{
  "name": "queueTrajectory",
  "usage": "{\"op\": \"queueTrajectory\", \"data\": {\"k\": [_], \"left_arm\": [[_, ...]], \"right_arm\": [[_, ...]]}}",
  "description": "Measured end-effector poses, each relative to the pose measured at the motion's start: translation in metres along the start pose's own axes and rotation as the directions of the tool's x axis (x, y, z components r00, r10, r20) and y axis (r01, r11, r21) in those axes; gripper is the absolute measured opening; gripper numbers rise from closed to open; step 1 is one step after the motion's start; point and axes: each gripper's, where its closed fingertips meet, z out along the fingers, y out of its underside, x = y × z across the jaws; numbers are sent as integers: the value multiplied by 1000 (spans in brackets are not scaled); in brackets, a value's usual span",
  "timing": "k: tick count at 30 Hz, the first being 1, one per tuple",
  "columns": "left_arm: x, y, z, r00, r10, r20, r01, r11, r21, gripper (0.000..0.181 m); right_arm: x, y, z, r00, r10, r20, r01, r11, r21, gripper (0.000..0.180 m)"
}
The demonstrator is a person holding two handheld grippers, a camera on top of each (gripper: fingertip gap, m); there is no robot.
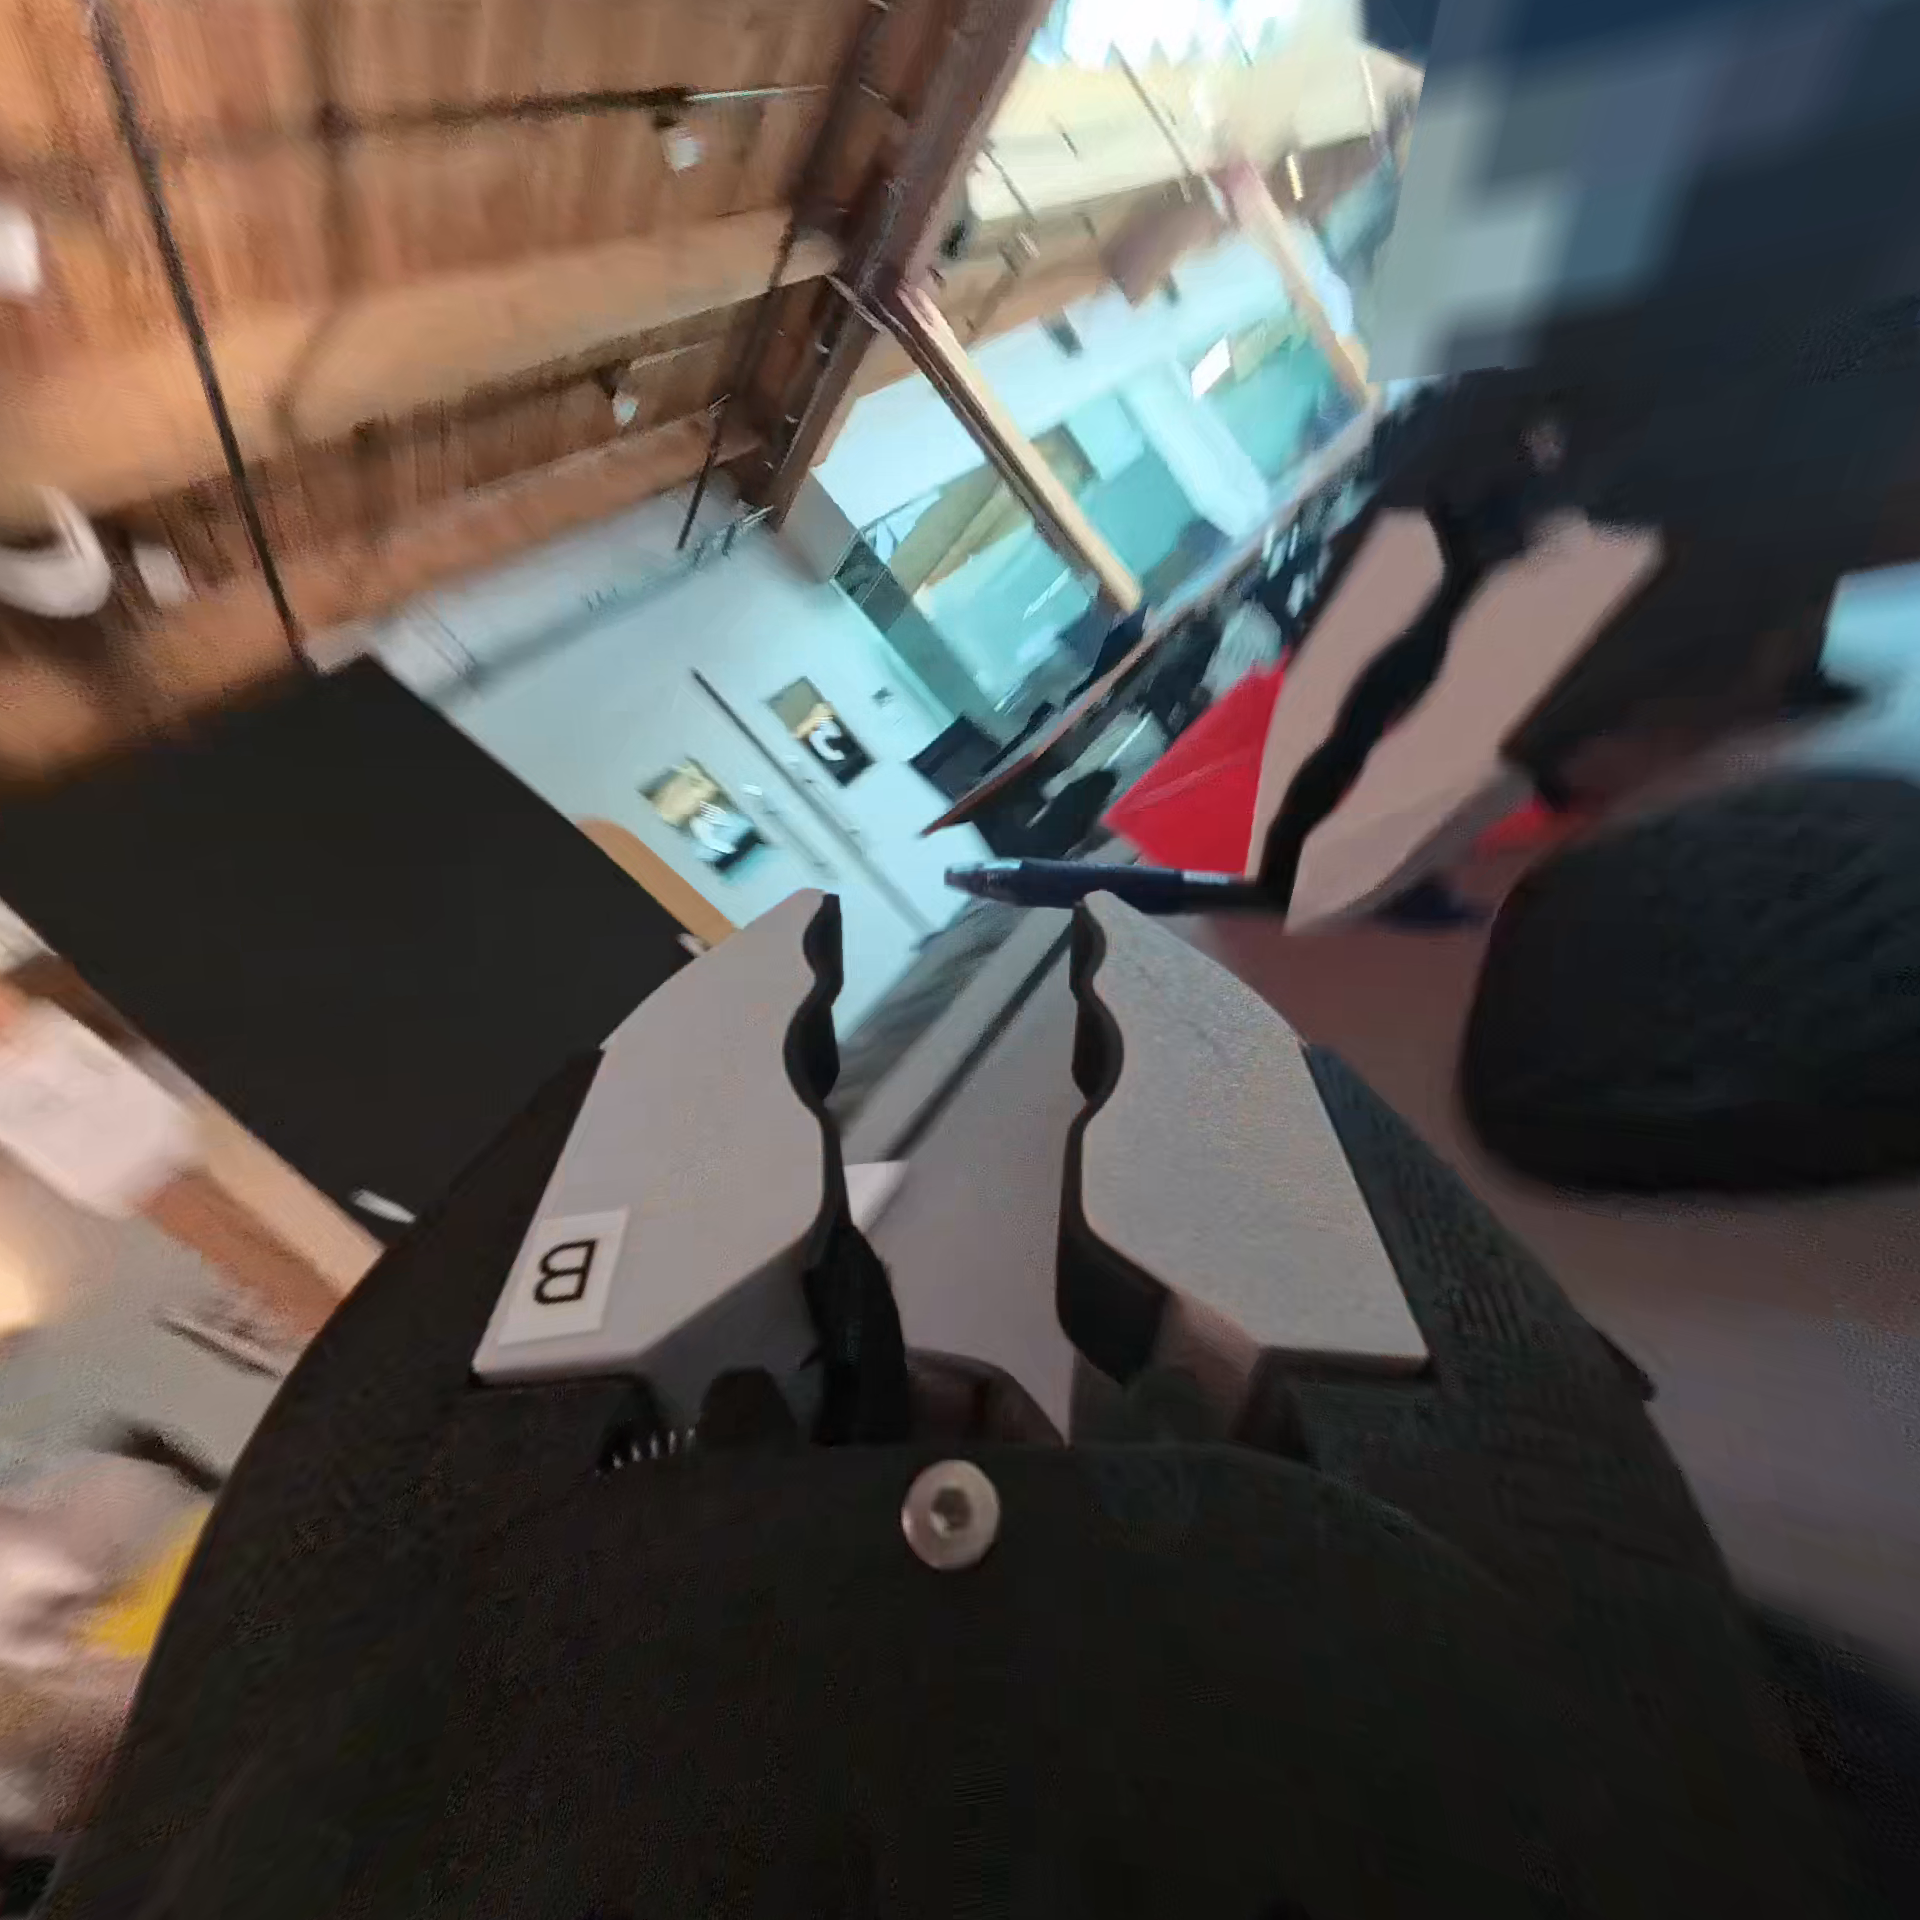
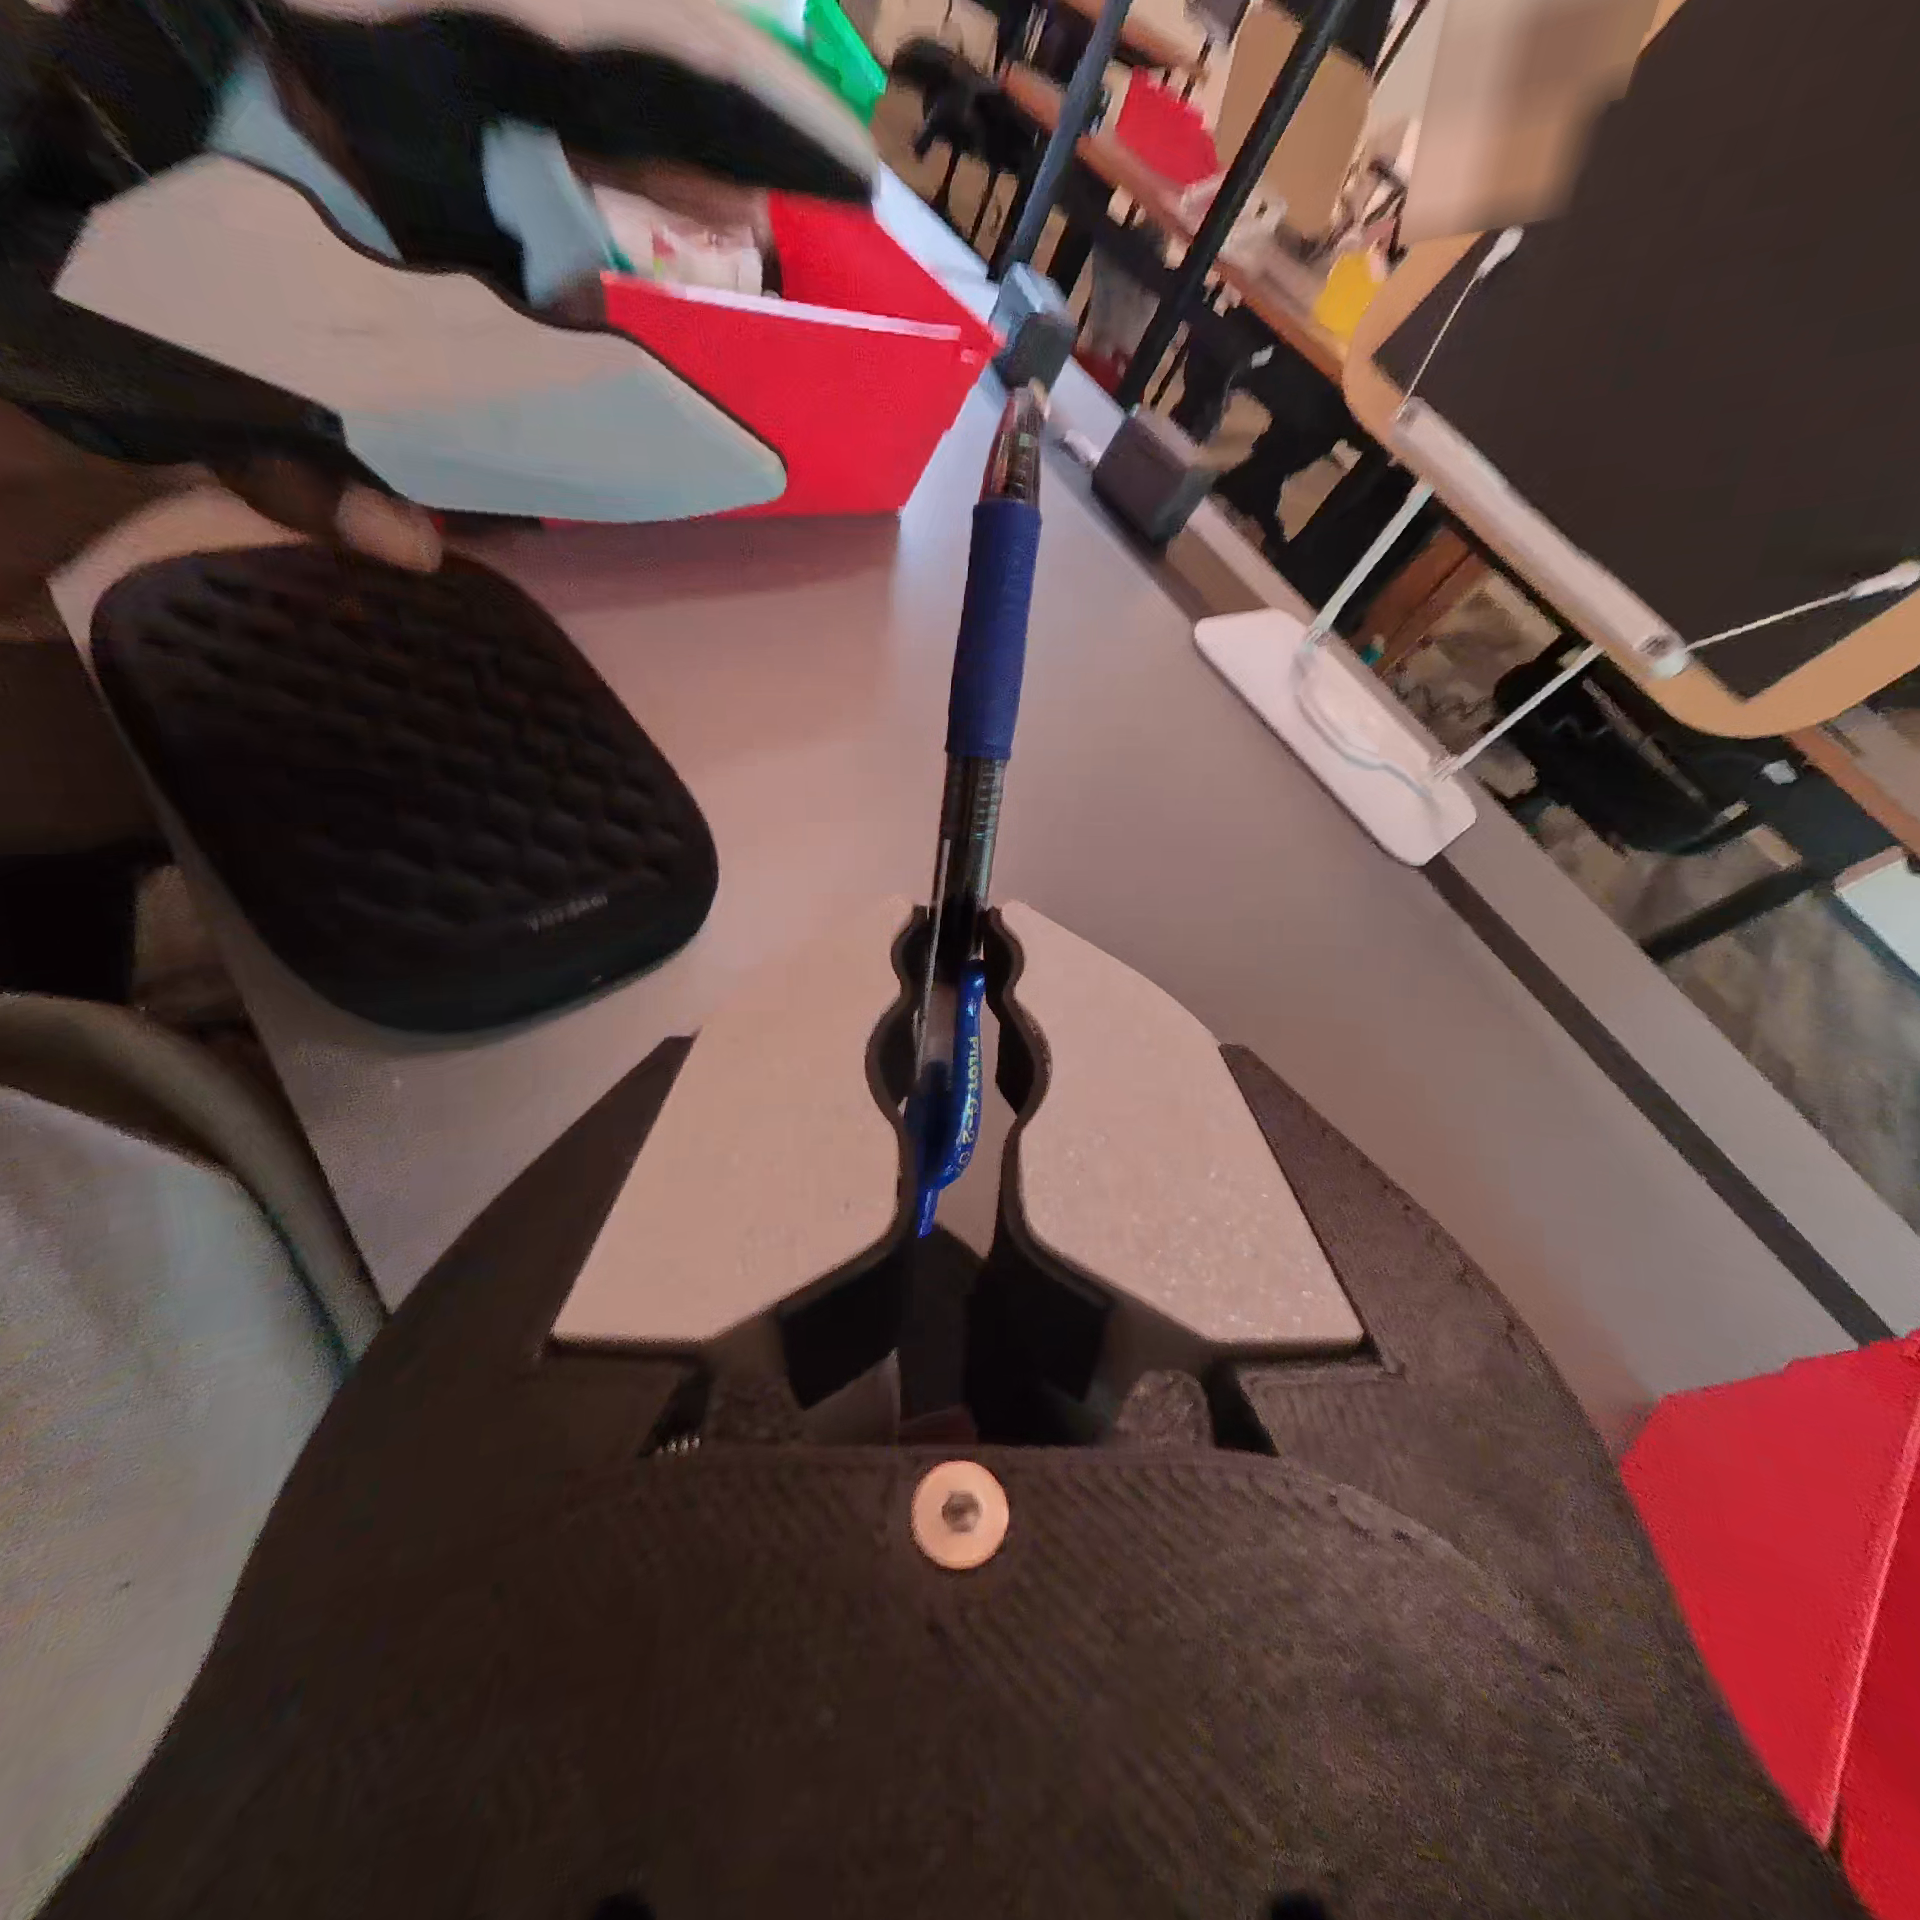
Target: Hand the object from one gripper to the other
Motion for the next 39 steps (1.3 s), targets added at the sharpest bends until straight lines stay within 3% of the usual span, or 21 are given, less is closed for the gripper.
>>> {"op": "queueTrajectory", "data": {"k": [3,7,9,12,15,17,19,22,24,26,28,30,33,35,39], "left_arm": [[21,2,6,884,457,-98,-464,884,-61,34],[48,21,19,575,802,-162,-817,573,-64,30],[55,36,24,477,860,-181,-879,469,-87,30],[60,45,28,413,895,-166,-910,402,-100,25],[56,46,29,421,896,-141,-905,403,-137,16],[53,53,28,524,835,-166,-848,494,-191,13],[41,54,27,662,738,-130,-741,619,-261,13],[30,68,24,914,395,-94,-399,827,-397,12],[33,63,25,994,101,-48,-111,918,-380,12],[44,50,28,972,-224,-66,192,927,-322,12],[57,32,32,850,-504,-154,455,849,-268,12],[67,17,34,721,-651,-236,608,758,-234,12],[82,12,34,637,-713,-295,662,701,-264,12],[87,12,35,620,-723,-304,670,690,-274,12],[89,11,34,591,-741,-320,692,669,-272,13]], "right_arm": [[-6,6,3,998,45,40,-43,998,-51,10],[-15,15,6,989,113,100,-102,988,-114,10],[-19,17,6,986,120,119,-104,986,-133,10],[-27,18,6,975,143,173,-117,982,-151,10],[-30,18,6,972,142,189,-115,982,-150,10],[-27,8,4,973,129,190,-114,990,-88,12],[-22,-8,-3,974,112,195,-117,993,17,34],[0,-47,-25,986,102,135,-139,943,304,73],[22,-67,-44,981,179,69,-189,847,497,75],[33,-71,-52,953,283,107,-291,758,583,72],[27,-66,-42,911,356,207,-409,716,566,72],[13,-56,-24,882,374,288,-471,725,502,68],[-3,-49,-7,877,354,324,-473,751,460,43],[-10,-48,-6,886,320,335,-450,766,459,10],[-11,-46,-6,882,320,345,-449,791,415,10]]}}
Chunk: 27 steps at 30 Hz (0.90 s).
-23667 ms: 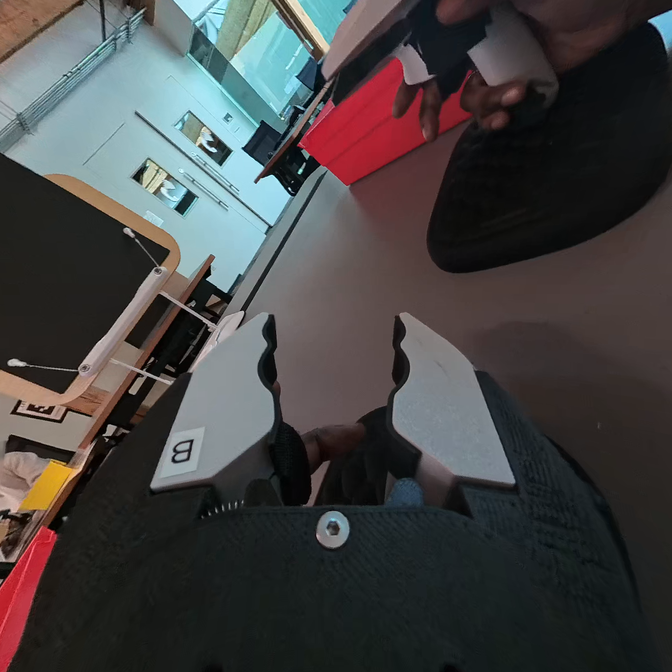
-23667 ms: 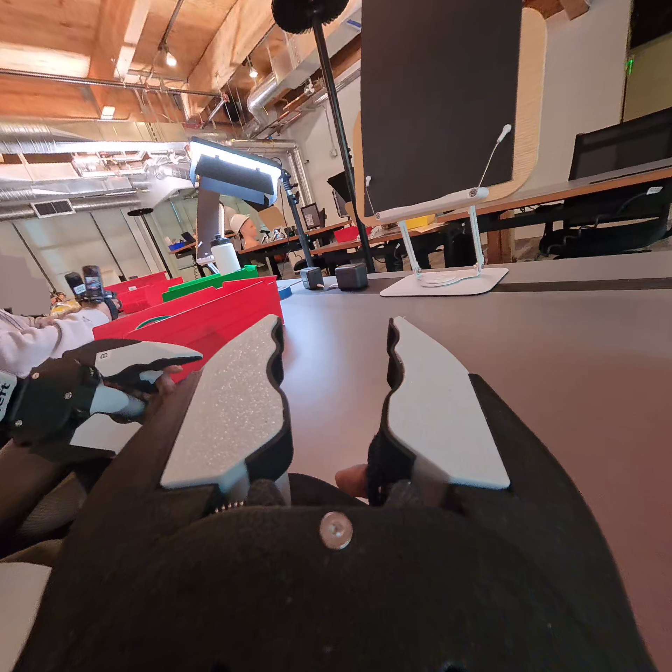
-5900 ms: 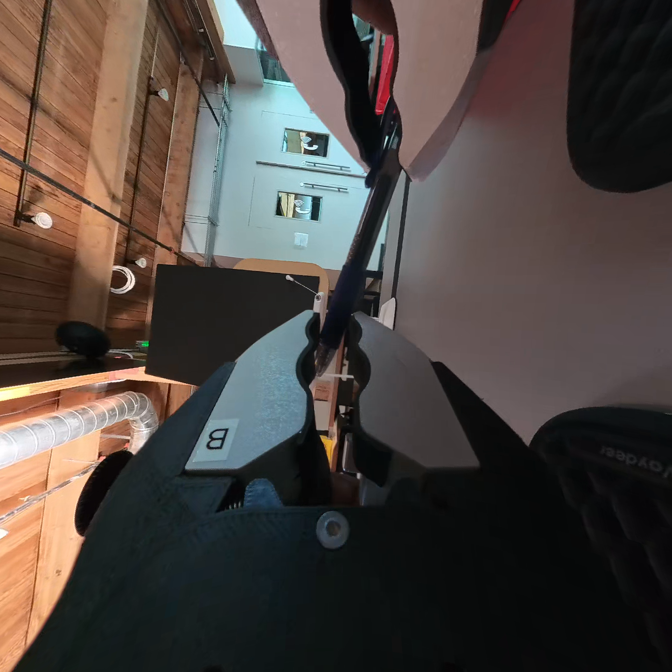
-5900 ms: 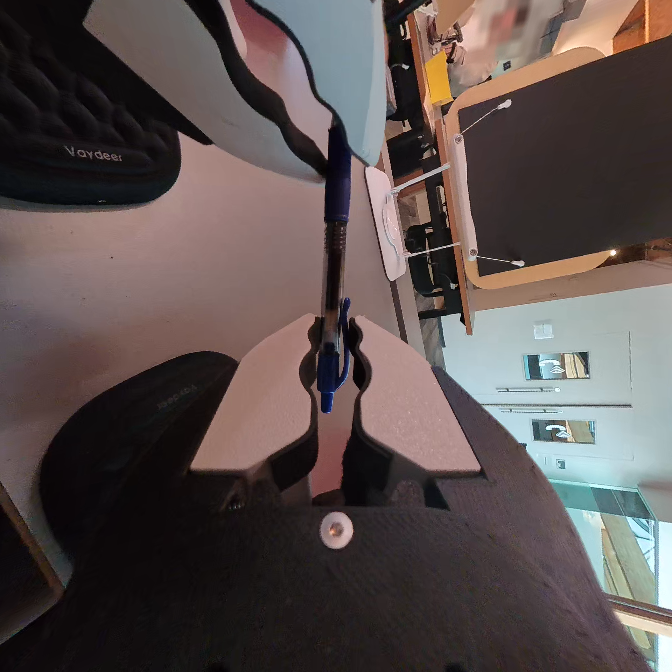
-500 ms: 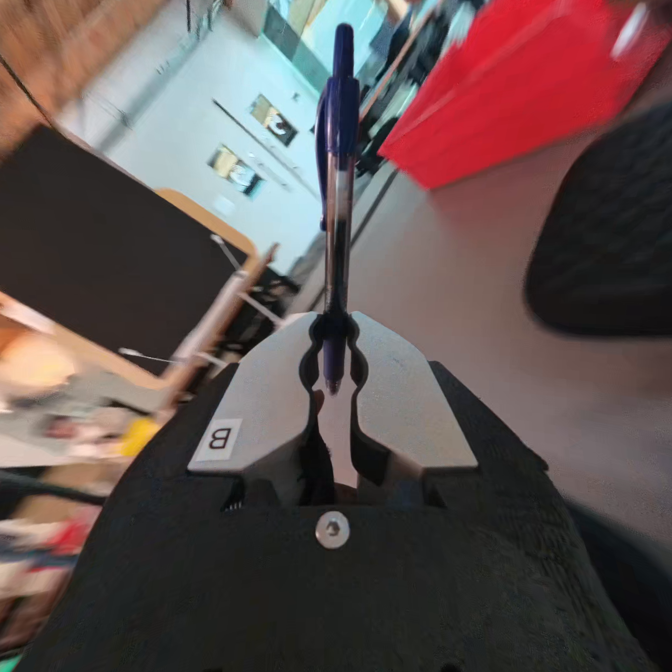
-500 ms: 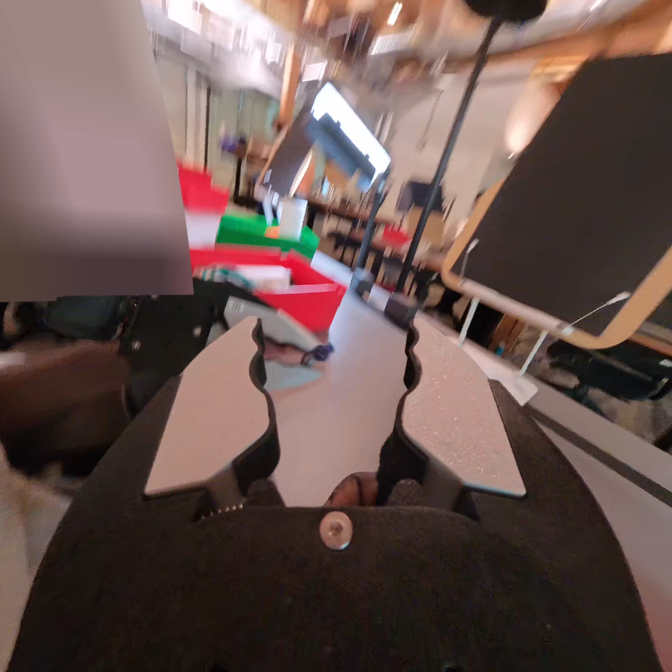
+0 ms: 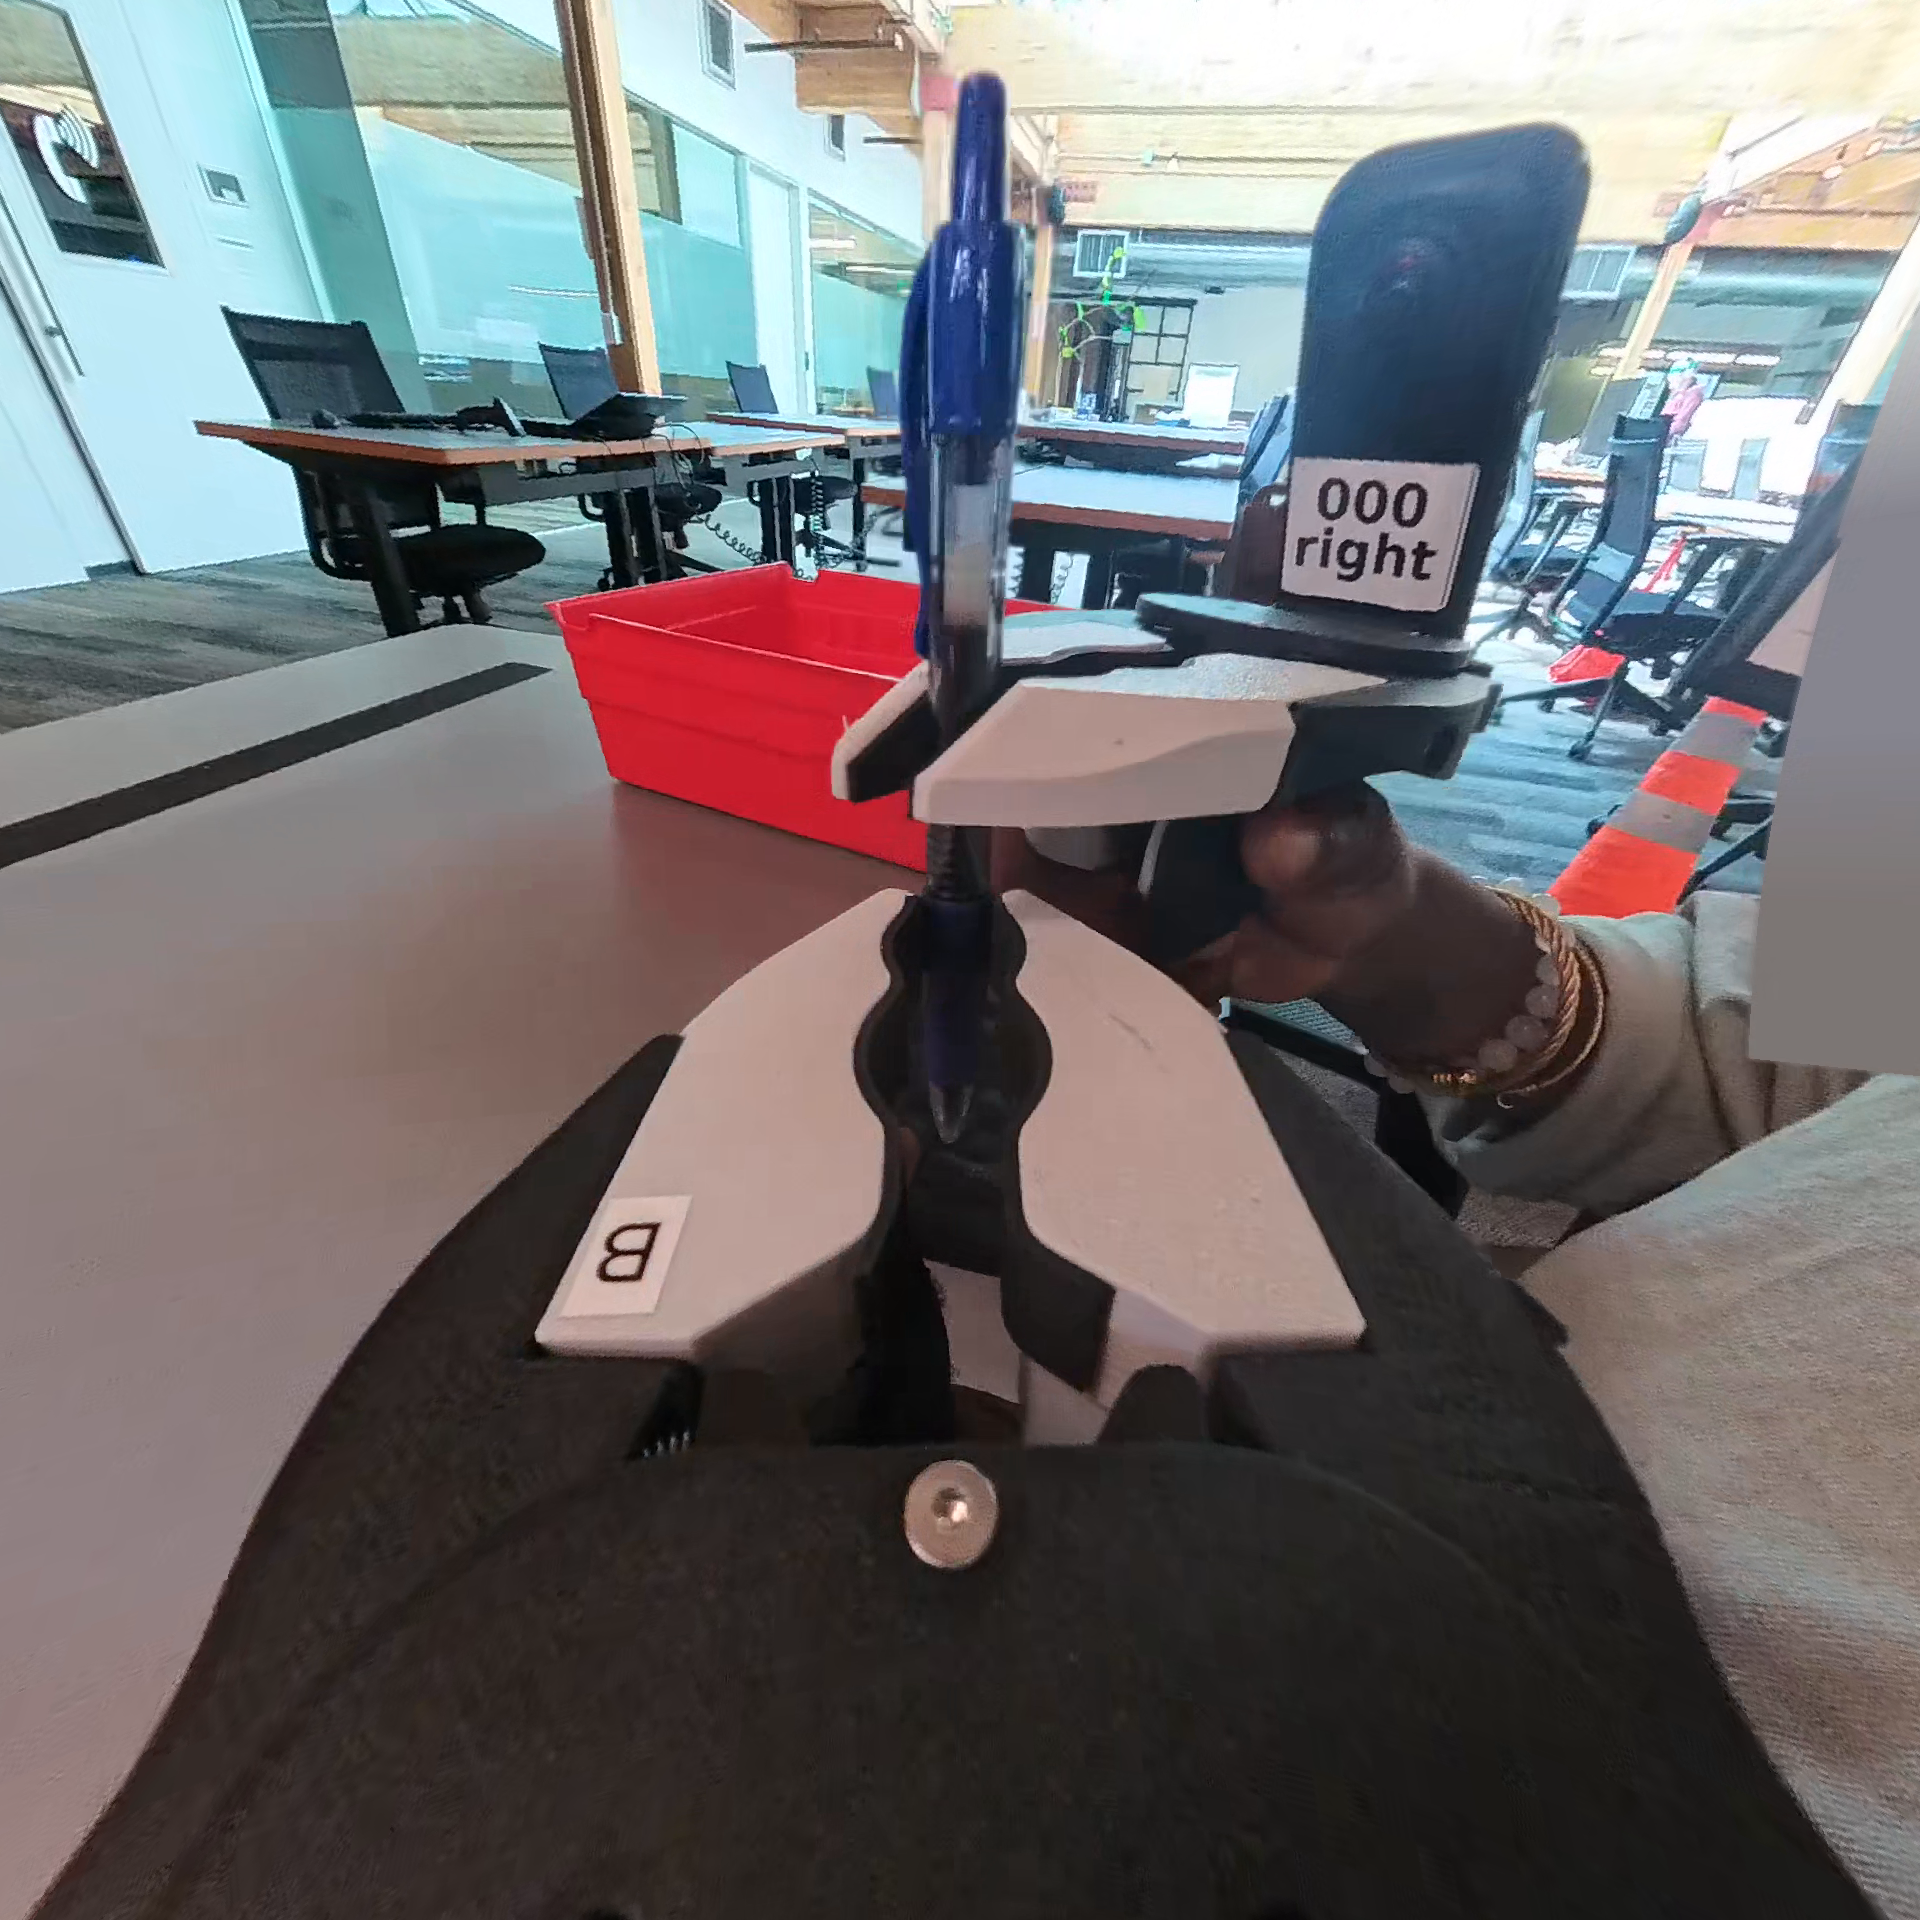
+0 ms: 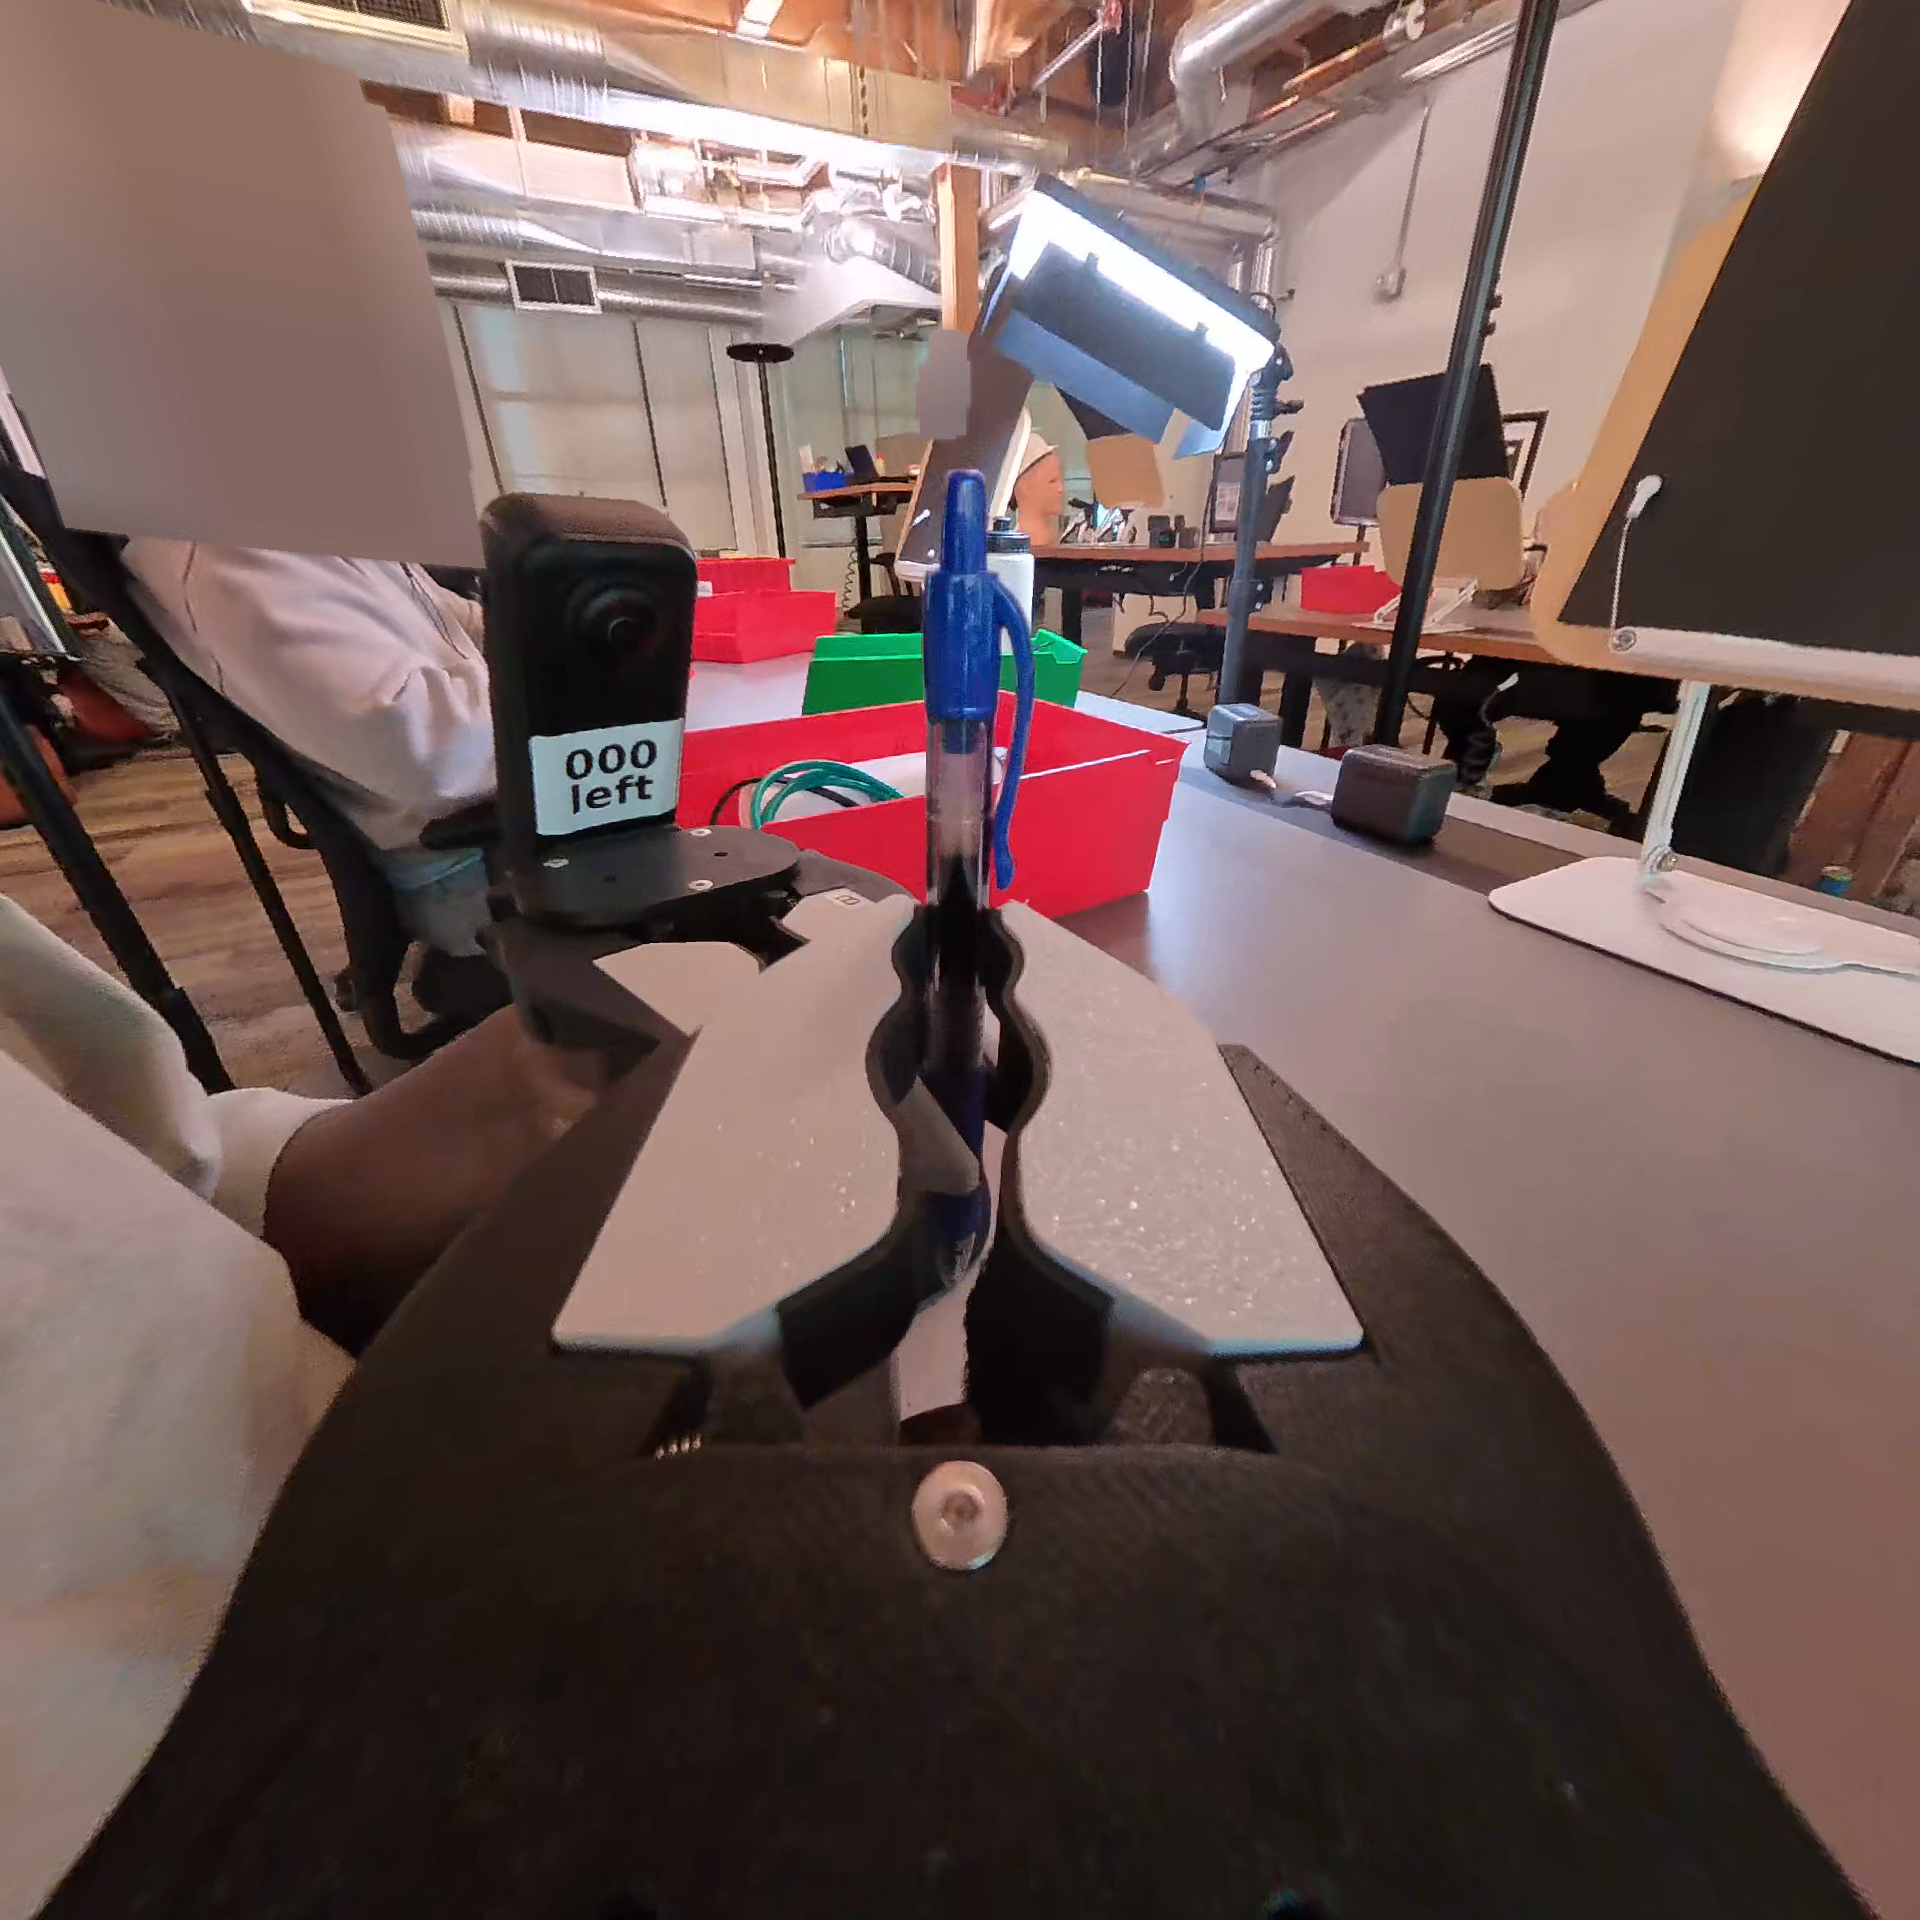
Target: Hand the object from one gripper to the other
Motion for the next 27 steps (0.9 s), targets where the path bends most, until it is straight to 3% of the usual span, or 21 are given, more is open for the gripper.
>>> {"op": "queueTrajectory", "data": {"k": [2,5,7,8,10,13,17,19,21,27], "left_arm": [[2,-2,-1,1000,8,-13,-8,1000,19,15],[-10,-5,-6,998,40,44,-41,999,31,57],[-30,-18,-16,990,7,143,-28,989,144,83],[-42,-25,-24,979,-44,197,0,976,218,88],[-69,-29,-38,945,-142,295,46,950,308,90],[-96,-13,-47,895,-107,433,-8,967,255,100],[-94,-8,-42,903,-100,418,-1,972,233,102],[-94,-6,-42,906,-106,410,8,972,234,102],[-96,-8,-45,903,-131,410,22,965,260,99],[-100,-12,-53,899,-194,392,58,941,332,88]], "right_arm": [[0,-4,-2,1000,22,9,-22,1000,11,10],[15,-22,-15,999,18,-45,-17,999,41,9],[38,-45,-35,990,-7,-142,17,997,72,10],[50,-57,-48,981,-14,-193,30,996,81,10],[83,-76,-76,946,-44,-322,61,997,42,10],[154,-88,-138,778,-168,-606,121,986,-118,10],[241,-53,-239,489,-200,-849,-143,942,-305,9],[261,-17,-277,404,-233,-885,-307,876,-371,10],[270,11,-295,379,-242,-893,-411,821,-397,10],[284,51,-304,372,-304,-877,-516,718,-467,11]]}}
